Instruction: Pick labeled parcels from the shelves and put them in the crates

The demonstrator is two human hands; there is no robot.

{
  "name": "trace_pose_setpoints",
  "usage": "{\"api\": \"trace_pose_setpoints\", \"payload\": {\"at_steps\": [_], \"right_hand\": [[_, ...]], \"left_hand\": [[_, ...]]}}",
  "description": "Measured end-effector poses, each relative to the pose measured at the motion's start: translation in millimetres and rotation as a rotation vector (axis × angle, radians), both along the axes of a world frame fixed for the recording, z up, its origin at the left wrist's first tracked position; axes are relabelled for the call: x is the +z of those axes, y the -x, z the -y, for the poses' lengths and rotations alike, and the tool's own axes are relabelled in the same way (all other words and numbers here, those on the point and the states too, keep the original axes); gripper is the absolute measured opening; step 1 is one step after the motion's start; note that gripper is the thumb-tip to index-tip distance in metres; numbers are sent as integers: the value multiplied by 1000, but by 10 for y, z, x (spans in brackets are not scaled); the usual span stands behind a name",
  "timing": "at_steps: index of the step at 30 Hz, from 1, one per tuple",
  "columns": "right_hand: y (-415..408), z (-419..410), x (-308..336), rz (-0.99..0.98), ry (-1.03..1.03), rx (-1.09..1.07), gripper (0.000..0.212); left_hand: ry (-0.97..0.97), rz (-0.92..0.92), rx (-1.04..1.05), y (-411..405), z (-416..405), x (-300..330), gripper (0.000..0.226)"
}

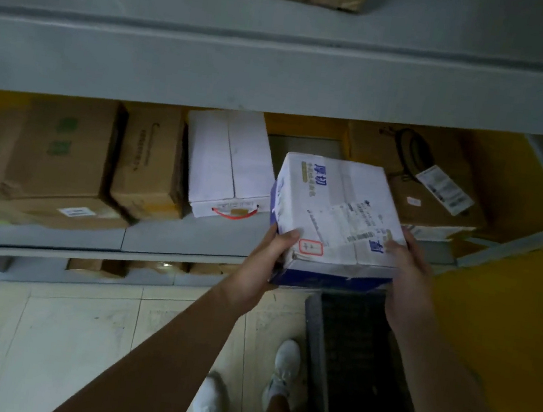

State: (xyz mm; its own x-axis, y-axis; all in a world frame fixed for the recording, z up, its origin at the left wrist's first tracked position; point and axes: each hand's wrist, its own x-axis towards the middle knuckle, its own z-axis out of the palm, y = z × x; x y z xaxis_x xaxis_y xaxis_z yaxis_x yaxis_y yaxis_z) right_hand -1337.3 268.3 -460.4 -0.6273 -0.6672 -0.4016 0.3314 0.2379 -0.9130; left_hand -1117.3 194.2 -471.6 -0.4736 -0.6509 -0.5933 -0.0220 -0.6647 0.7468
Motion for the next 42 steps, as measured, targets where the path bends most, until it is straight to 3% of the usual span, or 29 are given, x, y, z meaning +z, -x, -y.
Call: {"api": "trace_pose_setpoints", "payload": {"at_steps": [3, 9, 13, 16, 28, 35, 42], "right_hand": [[74, 53, -40, 6, -2, 1, 35], [-45, 35, -3, -85, -32, -17, 35], [-237, 35, -8, -157, -23, 26, 37], [-273, 95, 1, -191, 17, -7, 40], [-161, 387, -68, -197, 0, 0, 39], [-157, 452, -97, -181, -17, -54, 37], [-29, 567, -112, -134, -90, -75, 29]], "left_hand": [[1, 13, 23, 125, 55, -2, 44], [-53, 55, 5, 72, 59, -89, 62], [-53, 83, 71, 28, 289, -132, 56], [-41, 98, 88, 37, 382, -150, 39], [-72, 81, 181, 162, 597, -112, 48], [-10, 79, 69, 120, 577, 34, 32], [-116, 217, 11, 151, 547, 43, 60]]}}
